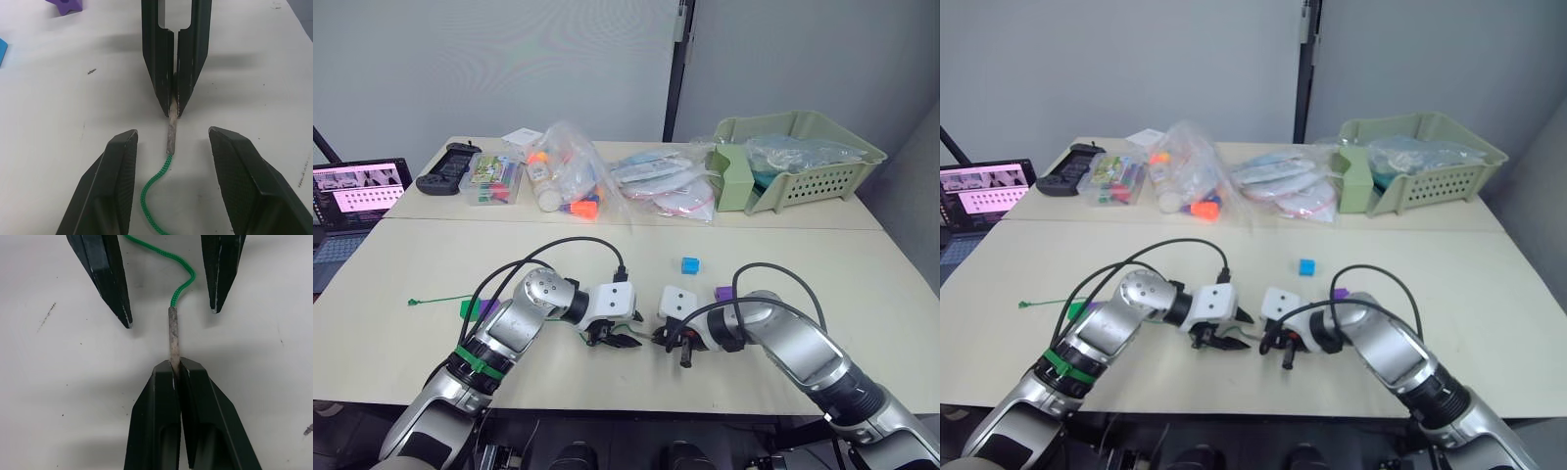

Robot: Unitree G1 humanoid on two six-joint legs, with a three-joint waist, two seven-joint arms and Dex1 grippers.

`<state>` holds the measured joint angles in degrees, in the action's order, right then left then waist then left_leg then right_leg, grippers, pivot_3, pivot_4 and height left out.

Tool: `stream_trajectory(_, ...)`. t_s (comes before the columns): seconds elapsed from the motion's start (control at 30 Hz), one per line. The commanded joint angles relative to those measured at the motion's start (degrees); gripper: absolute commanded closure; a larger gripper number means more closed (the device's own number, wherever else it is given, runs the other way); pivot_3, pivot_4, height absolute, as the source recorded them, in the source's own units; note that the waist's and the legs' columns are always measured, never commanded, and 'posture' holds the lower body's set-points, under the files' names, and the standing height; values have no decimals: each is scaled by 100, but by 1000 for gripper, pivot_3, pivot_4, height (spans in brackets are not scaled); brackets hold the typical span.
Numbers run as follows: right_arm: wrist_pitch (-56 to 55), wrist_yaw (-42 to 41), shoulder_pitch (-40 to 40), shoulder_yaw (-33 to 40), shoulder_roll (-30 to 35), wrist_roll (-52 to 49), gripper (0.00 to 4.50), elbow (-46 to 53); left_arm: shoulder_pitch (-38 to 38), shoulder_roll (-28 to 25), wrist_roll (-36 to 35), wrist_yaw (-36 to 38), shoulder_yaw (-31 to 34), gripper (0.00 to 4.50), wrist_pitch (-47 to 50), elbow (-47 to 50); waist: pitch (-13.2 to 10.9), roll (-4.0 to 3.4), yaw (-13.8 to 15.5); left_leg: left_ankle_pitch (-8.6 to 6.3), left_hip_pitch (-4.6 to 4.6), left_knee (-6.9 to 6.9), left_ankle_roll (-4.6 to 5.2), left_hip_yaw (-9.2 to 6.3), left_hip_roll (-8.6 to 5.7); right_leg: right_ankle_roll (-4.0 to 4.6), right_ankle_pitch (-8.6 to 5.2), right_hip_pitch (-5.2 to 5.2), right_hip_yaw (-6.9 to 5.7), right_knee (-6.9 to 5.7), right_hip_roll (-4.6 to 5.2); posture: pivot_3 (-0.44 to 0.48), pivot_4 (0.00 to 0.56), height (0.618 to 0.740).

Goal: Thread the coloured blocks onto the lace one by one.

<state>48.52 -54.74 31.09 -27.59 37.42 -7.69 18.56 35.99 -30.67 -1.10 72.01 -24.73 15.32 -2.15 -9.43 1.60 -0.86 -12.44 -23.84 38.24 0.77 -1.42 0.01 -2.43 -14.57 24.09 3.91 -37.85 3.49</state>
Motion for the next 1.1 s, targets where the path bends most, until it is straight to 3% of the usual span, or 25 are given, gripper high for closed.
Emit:
stream_trajectory(0.03, 63, 12, 91, 143, 68, -33, 4500, 172, 14, -6, 7, -12, 0, 2789, -37, 29, 0, 0, 0, 0, 0, 0, 0, 0, 0, 0, 0, 0, 0, 0, 0, 0, 150, 740)
stream_trajectory(0.2, 79, 22, 106, 146, 79, -53, 4500, 173, 0, 6, 32, 12, -18, 4477, -64, -3, 0, 0, 0, 0, 0, 0, 0, 0, 0, 0, 0, 0, 0, 0, 0, 0, 150, 740)
stream_trajectory(0.7, 92, 136, 36, 350, -33, -186, 4500, 304, 12, 123, -63, -43, 94, 4477, -121, -174, 0, 0, 1, 0, 0, 0, 0, -1, 0, 0, 0, 0, 0, 0, 0, 0, 150, 740)
stream_trajectory(0.73, 128, 172, -21, 467, -46, -252, 3794, 393, 12, 117, -69, -39, 100, 4500, -125, -178, 0, 0, 1, 0, 0, 0, 0, -1, 0, 0, 0, 0, 0, 0, 0, 0, 150, 740)
stream_trajectory(0.83, 250, 320, -193, 759, -29, -383, 2855, 633, 8, 89, -87, -38, 120, 4500, -135, -174, 0, 0, 5, 0, 0, 0, 0, -5, 0, 0, 0, 1, 0, -2, 0, 0, 150, 740)
stream_trajectory(0.97, 777, 656, -937, 1772, 116, -775, 1334, 1524, 12, -29, -144, -22, 236, 4500, -125, -172, 0, 1, 32, 0, -2, 0, 0, -9, -4, 0, 0, 0, -1, -4, 3, 0, 150, 740)
stream_trajectory(1.03, 1117, 889, -1379, 2392, -58, -1049, 795, 1988, -11, -71, -194, -38, 302, 4500, -82, -138, 0, 0, 28, 0, -6, 0, 0, -13, -4, 0, 0, 2, -1, -4, 4, 0, 150, 740)
stream_trajectory(1.1, 1352, 1198, -1740, 2834, -290, -1199, 795, 2337, -38, -107, -245, -50, 349, 4500, -60, -110, 0, 1, 19, 0, -5, 1, 0, -19, -4, 0, 0, 2, -1, -9, 4, 0, 150, 740)
